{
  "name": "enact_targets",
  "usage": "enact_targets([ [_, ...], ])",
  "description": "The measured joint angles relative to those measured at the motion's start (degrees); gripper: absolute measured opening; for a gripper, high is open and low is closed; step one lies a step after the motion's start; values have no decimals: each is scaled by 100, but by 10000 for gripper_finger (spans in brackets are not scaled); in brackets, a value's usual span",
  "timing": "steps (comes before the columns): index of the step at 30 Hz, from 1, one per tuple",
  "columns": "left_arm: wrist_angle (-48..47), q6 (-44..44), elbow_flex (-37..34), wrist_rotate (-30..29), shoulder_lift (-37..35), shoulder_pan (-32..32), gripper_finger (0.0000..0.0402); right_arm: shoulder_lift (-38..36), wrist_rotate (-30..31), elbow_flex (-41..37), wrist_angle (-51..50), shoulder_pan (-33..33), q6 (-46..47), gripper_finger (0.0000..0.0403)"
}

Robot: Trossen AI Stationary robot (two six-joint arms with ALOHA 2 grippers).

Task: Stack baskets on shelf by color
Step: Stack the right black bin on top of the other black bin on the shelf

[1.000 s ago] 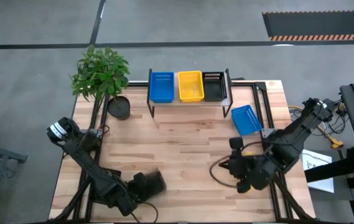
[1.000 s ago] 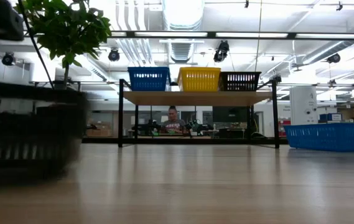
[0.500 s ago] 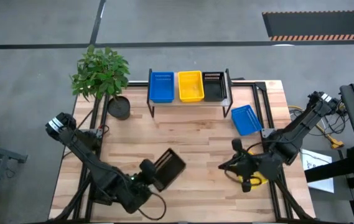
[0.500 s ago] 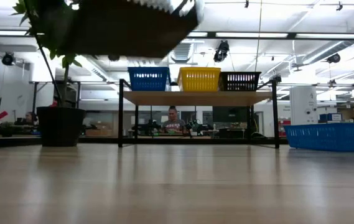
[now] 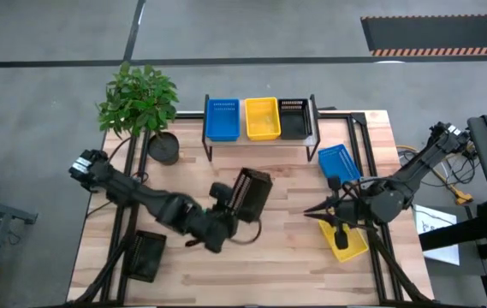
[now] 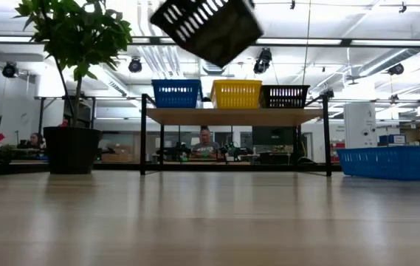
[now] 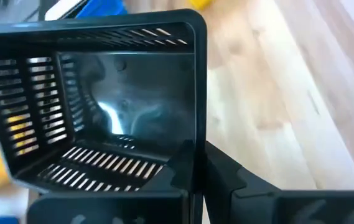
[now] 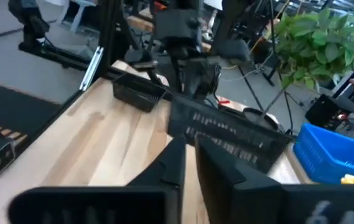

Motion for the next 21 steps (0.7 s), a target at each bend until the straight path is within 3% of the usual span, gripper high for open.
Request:
enact_targets([
  [6,359,-620,-31,297,27,317,0,790,247,934,-506,-275,-8,101],
  [11,384,-1133,-30,476,30,448,0,1694,125,2317,-2123,-710,644,156],
  [16,383,-1151,-60,492,35,466,0,2660,-720,3734,-3705,-1318,1155,183],
  [21,390,-1144,-60,496,52,469,0,3490,-1867,4779,-4322,-1754,847,187],
])
